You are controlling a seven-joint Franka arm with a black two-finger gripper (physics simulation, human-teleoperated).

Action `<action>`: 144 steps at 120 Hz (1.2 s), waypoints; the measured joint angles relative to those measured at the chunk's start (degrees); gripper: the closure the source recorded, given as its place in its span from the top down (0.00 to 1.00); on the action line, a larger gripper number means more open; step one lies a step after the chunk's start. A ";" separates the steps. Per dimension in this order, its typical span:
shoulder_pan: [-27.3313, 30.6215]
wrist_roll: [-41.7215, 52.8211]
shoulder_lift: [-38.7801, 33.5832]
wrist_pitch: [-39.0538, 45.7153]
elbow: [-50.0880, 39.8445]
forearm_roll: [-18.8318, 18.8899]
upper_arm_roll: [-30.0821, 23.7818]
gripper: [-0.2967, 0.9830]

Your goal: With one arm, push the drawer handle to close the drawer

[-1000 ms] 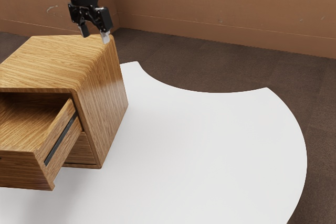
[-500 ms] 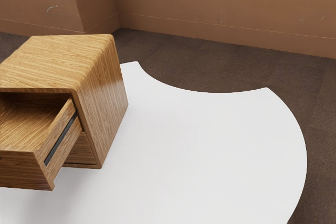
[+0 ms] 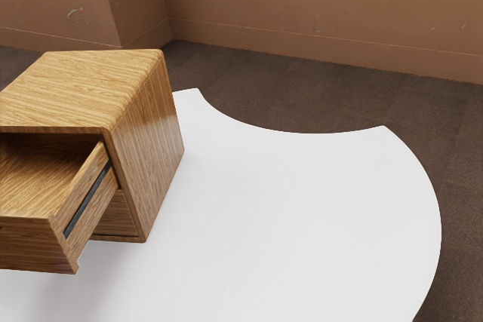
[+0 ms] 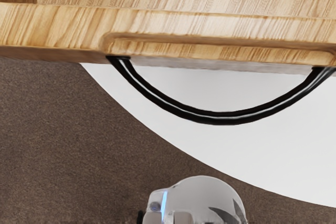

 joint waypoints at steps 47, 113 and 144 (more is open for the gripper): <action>-0.05 -3.55 1.09 5.62 -7.02 0.08 2.20 0.16; -2.15 -3.16 9.57 15.09 -5.55 -0.10 2.20 0.15; -2.89 -2.74 14.87 21.26 -4.03 0.18 2.06 0.15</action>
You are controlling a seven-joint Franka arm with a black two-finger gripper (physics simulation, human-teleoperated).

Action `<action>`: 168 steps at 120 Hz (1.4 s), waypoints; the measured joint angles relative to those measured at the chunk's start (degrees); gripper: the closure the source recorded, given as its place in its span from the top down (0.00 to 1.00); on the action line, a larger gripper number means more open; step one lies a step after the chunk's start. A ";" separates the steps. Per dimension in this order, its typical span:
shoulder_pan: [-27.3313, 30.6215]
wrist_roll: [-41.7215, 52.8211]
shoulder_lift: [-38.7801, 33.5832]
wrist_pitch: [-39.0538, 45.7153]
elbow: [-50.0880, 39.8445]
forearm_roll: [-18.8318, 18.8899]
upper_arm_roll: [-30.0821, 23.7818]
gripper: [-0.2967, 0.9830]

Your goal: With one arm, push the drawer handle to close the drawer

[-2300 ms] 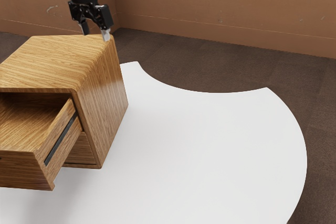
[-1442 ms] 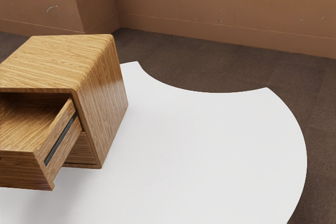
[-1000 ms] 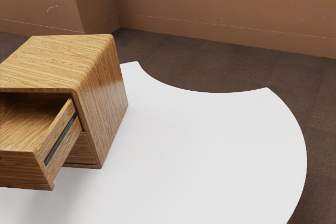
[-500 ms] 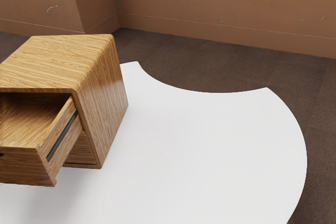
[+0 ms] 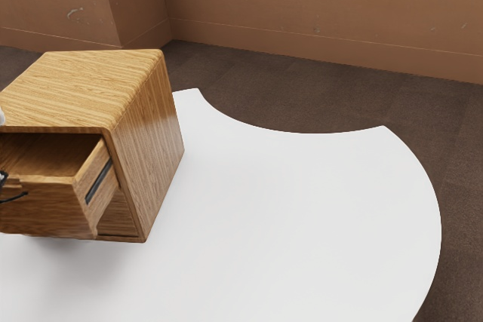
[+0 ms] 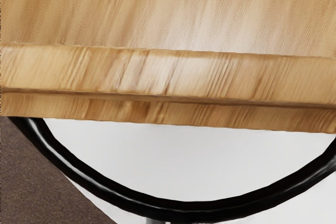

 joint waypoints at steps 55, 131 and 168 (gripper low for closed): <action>-0.10 0.57 9.06 10.14 3.53 0.97 0.09 0.15; -0.19 1.06 21.56 17.86 10.57 0.55 0.07 0.15; -0.18 1.27 21.13 17.62 10.92 -1.88 -0.21 0.16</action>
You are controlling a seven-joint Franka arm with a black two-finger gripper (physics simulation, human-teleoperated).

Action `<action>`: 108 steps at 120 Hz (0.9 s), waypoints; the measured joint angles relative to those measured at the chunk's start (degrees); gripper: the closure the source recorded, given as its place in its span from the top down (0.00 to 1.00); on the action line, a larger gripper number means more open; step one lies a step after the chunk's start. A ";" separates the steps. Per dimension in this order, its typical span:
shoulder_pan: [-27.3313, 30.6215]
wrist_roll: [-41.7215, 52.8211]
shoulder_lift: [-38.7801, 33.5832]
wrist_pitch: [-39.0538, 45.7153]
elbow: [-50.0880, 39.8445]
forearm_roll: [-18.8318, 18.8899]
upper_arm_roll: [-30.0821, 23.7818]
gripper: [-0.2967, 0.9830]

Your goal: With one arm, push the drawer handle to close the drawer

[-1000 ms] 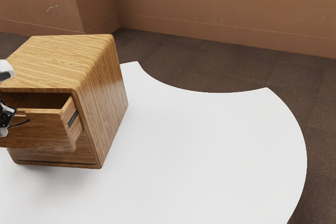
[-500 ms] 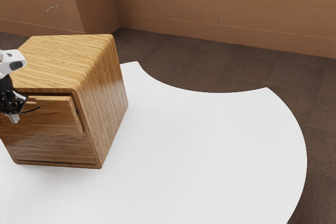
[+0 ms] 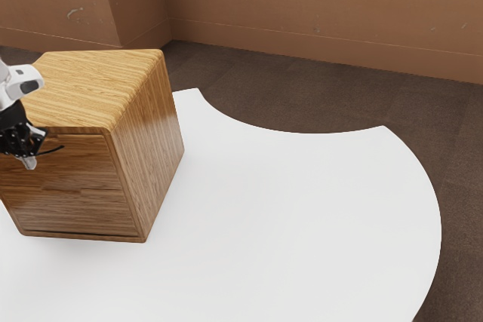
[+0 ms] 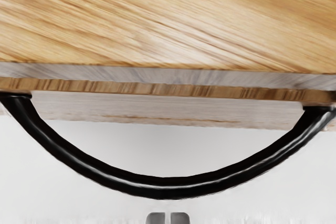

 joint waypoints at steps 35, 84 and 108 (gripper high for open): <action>-0.01 -2.09 0.46 -18.68 14.23 -7.33 -11.02 0.15; 0.17 -2.61 28.73 -33.61 50.97 -9.73 -21.16 0.39; 0.40 -1.62 29.61 -33.07 51.49 -9.72 -21.17 0.62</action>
